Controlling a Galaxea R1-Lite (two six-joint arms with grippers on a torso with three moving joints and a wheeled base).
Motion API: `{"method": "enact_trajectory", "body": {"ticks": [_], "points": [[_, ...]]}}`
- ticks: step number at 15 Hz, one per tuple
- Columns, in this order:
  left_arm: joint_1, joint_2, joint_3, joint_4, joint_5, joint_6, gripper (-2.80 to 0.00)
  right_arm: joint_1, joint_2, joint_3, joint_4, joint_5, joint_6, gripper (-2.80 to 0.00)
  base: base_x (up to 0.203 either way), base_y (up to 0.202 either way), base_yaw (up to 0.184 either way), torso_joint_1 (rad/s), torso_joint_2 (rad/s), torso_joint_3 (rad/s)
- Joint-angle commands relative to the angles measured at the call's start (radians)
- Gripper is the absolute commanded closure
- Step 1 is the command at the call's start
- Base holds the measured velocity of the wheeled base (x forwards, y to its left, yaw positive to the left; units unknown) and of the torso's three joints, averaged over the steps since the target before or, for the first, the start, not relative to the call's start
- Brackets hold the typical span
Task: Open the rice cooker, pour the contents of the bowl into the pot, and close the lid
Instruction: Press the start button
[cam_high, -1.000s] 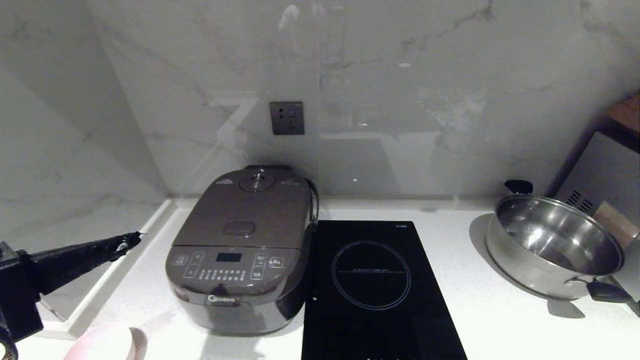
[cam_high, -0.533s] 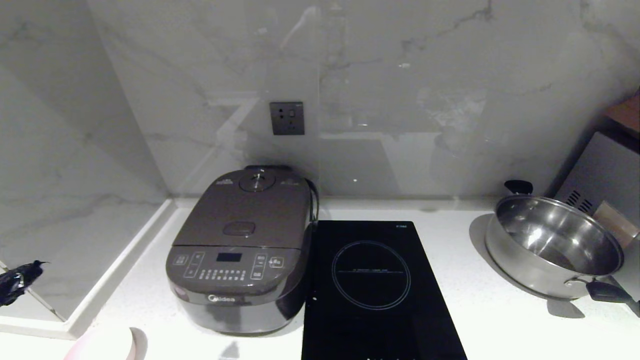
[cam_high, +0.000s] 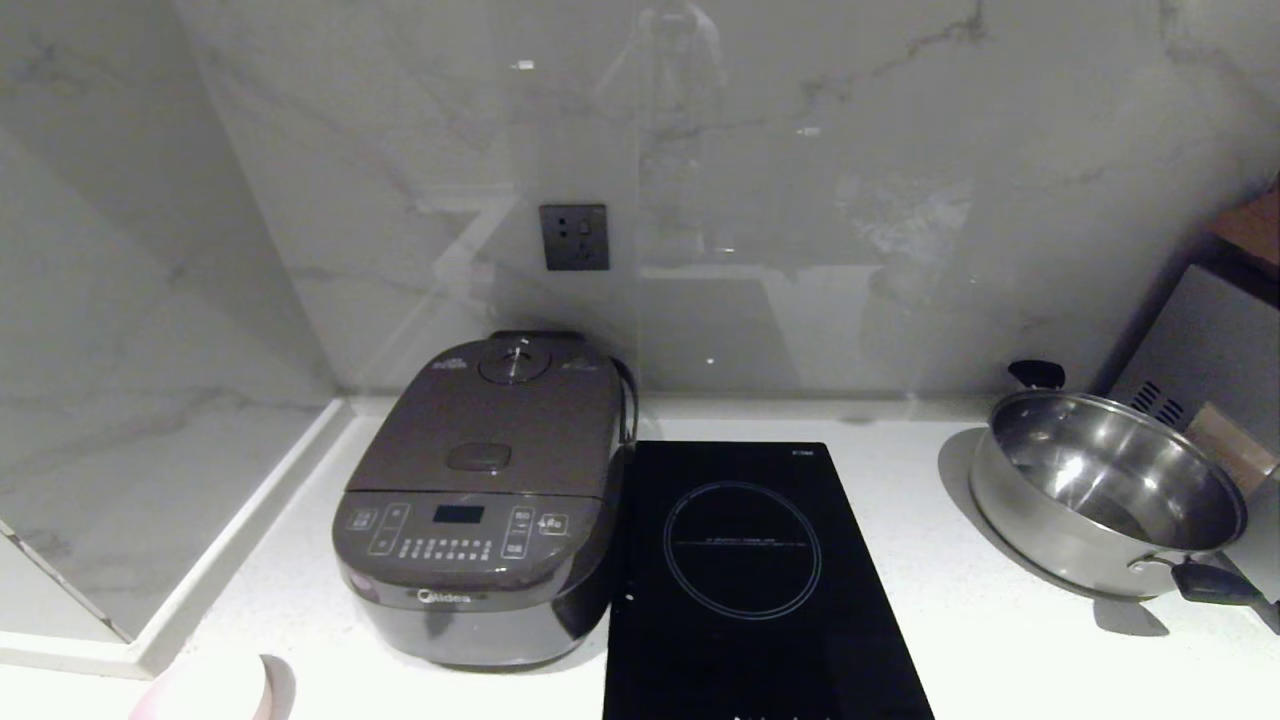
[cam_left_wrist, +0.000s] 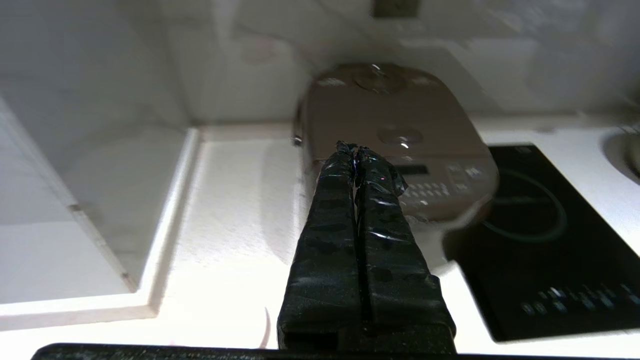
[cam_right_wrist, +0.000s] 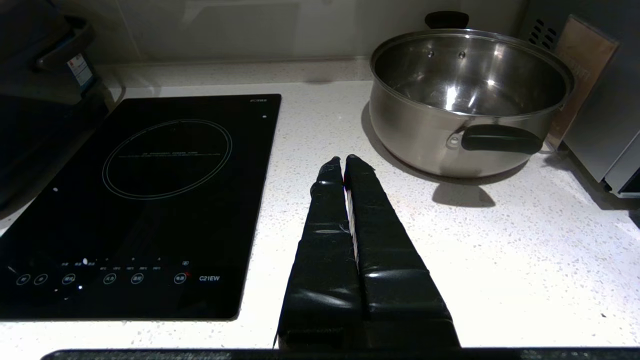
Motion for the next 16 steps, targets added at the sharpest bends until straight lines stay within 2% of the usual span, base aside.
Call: {"method": "enact_trajectory", "body": {"ticks": [1, 2, 3, 5, 6, 8, 10, 16], "points": [[0.039, -0.04, 0.003, -0.001, -0.001, 0.0, 0.0, 0.001, -0.001, 0.0, 0.0, 0.0, 0.0, 0.0, 0.0, 0.0, 0.0, 0.0, 0.0, 0.0], [0.064, -0.062, 0.012, -0.002, 0.001, 0.003, 0.0, -0.001, -0.002, 0.0, 0.0, -0.001, 0.0, 0.0, 0.0, 0.0, 0.0, 0.0, 0.0, 0.0], [0.064, -0.067, 0.02, -0.003, 0.041, 0.011, 0.0, 0.0, -0.002, 0.0, 0.0, 0.001, 0.0, 0.0, 0.0, 0.0, 0.0, 0.0, 0.0, 0.0], [0.063, -0.067, 0.017, -0.005, 0.187, 0.055, 0.0, 0.0, -0.001, 0.0, 0.0, 0.0, 0.0, 0.0, 0.0, 0.0, 0.0, 0.0, 0.0, 0.0], [0.069, -0.067, -0.007, -0.005, 0.195, 0.084, 0.0, 0.001, -0.002, 0.0, 0.0, -0.001, 0.0, 0.0, 0.0, 0.0, 0.0, 0.0, 0.0, 0.0], [0.13, -0.072, -0.052, -0.006, 0.184, 0.183, 0.0, 0.001, -0.002, 0.0, 0.0, -0.001, 0.0, 0.0, 0.0, 0.0, 0.0, 0.0, 0.0, 0.0], [0.167, -0.111, -0.065, -0.003, 0.134, 0.199, 0.0, 0.0, -0.002, 0.0, 0.0, -0.001, 0.0, 0.0, 0.0, 0.0, 0.0, 0.0, 0.0, 0.0], [0.171, -0.315, 0.292, 0.004, 0.071, 0.178, 0.0, -0.001, -0.002, 0.0, 0.0, 0.001, -0.003, 0.0, 0.0, 0.0, 0.0, 0.0, 0.0, 0.0]]}}
